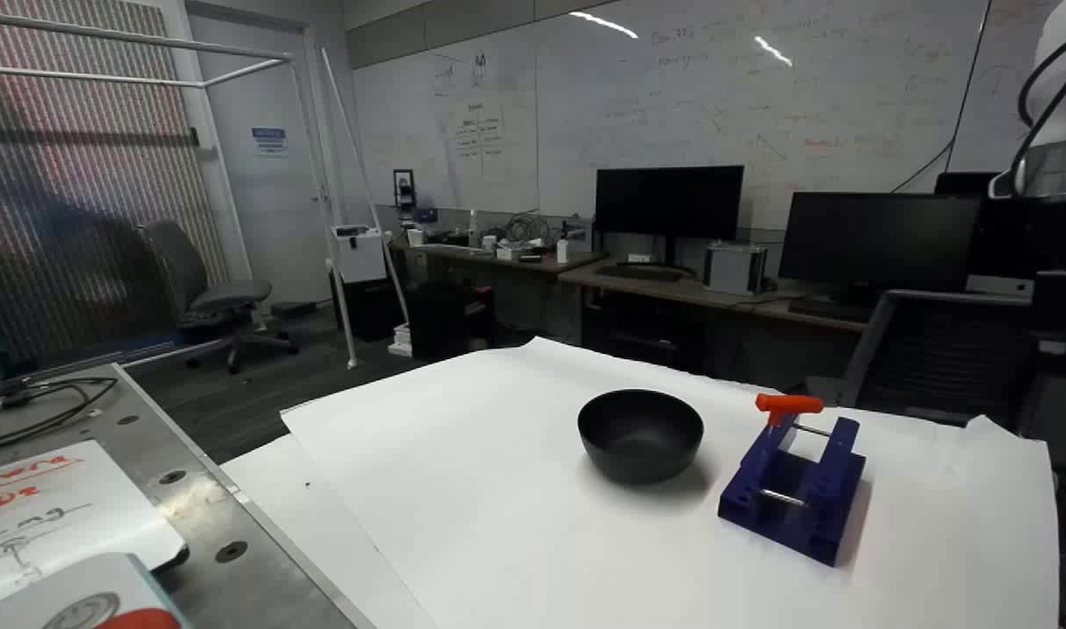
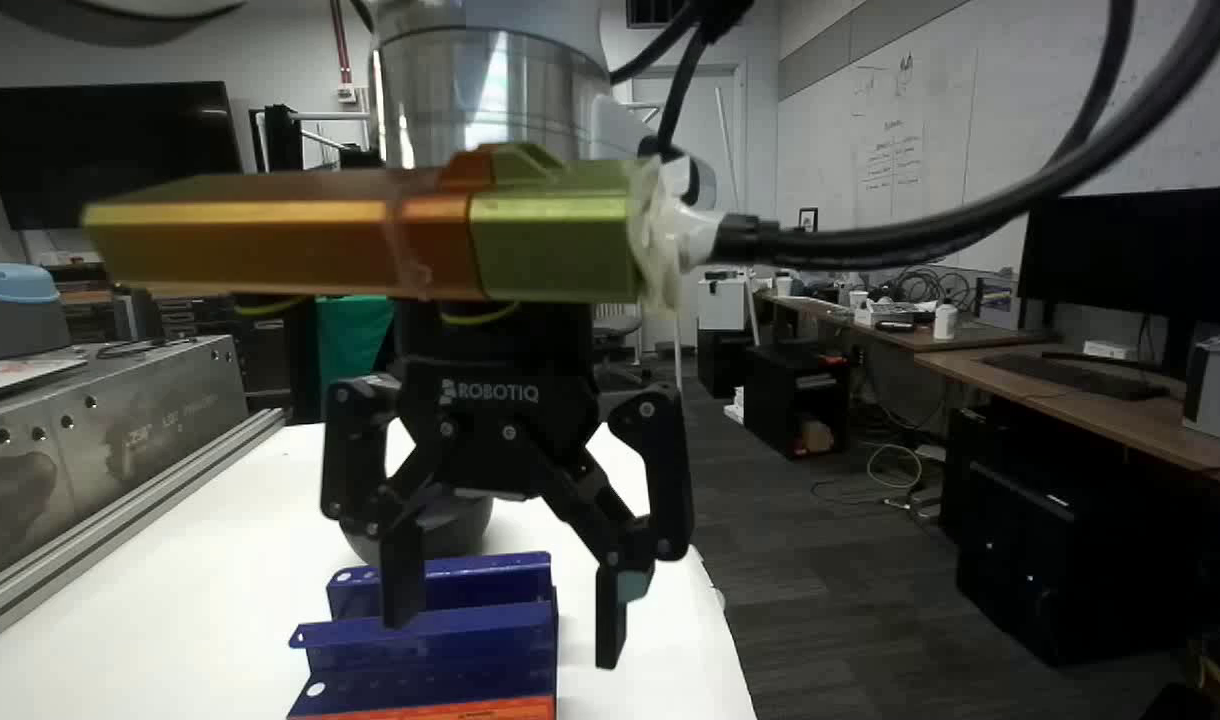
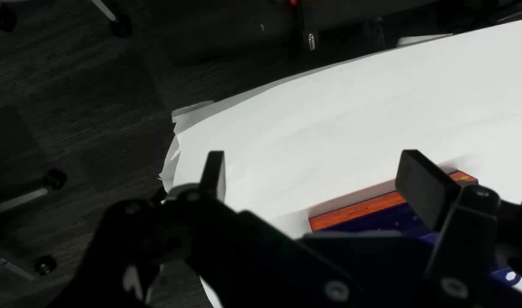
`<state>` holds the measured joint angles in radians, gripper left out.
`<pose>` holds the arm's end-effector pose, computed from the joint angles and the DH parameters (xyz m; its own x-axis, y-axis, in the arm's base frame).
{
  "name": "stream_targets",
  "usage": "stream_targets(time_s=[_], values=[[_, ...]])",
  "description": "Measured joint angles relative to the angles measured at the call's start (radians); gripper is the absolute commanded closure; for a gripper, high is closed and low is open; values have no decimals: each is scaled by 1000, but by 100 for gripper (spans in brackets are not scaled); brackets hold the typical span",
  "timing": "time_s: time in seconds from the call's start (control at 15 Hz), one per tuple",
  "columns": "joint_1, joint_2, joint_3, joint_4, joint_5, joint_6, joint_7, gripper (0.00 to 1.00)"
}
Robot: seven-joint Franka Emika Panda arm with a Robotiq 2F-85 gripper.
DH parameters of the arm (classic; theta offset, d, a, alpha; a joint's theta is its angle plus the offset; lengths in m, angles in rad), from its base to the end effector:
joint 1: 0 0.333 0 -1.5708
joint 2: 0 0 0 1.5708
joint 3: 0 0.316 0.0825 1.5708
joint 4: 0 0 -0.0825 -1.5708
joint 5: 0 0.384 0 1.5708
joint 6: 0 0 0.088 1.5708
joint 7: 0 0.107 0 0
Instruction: Remove the wrench from the blue tool box and put it in the bowl
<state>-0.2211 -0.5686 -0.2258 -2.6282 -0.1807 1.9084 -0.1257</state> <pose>0.3112 -0.1608 0.4120 0.9662 -0.2006 -0.1619 -0.2004 -0.9796 0.0178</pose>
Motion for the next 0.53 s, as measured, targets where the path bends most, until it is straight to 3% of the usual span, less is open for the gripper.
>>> stream_targets(time_s=[0.53], values=[[0, -1, 0, 8, 0, 0, 0, 0]])
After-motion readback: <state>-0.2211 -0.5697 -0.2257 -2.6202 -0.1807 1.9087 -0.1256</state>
